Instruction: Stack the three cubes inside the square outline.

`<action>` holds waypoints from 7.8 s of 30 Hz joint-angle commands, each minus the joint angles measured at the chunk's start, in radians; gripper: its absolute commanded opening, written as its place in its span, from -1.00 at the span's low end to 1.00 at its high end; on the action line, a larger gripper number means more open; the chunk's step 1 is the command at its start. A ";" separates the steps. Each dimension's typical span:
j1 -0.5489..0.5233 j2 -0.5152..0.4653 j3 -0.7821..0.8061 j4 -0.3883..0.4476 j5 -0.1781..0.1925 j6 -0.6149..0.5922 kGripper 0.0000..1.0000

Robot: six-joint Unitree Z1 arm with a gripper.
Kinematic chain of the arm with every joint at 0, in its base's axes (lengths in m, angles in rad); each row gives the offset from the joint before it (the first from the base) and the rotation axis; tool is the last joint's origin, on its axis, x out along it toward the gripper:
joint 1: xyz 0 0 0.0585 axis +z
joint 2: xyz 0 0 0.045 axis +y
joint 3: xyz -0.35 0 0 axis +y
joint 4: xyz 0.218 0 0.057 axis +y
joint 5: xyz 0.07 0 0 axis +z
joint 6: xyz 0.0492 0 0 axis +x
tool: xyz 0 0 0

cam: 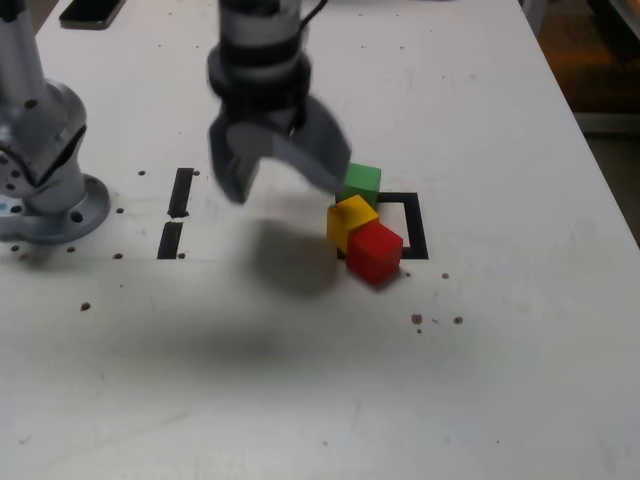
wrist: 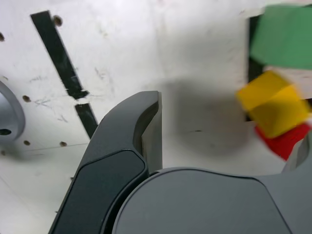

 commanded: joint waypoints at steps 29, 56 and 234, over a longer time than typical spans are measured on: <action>0.094 0.241 -0.290 0.166 0.069 0.106 0.98; 0.126 0.327 -0.268 0.113 0.015 0.115 0.99; -0.122 0.375 -0.298 -0.005 -0.060 0.361 -0.77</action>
